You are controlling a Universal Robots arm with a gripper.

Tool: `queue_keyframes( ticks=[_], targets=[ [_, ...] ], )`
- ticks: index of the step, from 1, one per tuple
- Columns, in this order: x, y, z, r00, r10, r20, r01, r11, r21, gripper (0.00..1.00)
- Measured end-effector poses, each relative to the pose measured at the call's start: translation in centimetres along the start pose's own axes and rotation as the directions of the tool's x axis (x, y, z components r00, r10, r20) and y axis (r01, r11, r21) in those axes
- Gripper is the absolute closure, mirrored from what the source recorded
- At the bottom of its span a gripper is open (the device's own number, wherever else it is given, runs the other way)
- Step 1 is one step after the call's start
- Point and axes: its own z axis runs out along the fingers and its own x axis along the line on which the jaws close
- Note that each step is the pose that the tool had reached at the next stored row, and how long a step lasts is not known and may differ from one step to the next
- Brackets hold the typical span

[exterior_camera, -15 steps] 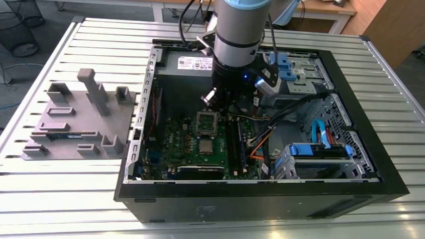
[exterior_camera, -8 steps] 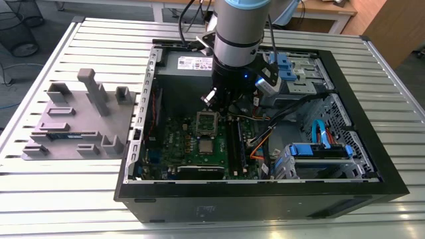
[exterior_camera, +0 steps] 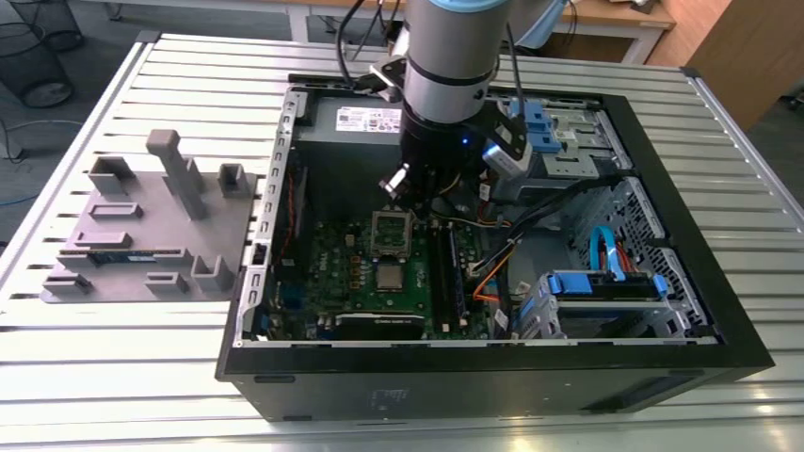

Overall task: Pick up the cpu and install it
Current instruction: 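Close the cpu cover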

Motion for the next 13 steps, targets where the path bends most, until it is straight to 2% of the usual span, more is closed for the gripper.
queue_keyframes(
  ticks=[7,13],
  targets=[
    [0.31,0.24,-0.07,1.0000,-0.007,0.0030,0.007,1.0000,0.0022,0.89],
    [0.35,0.29,-0.52,0.9999,-0.011,0.0056,0.011,0.9999,0.0008,0.89]
  ],
)
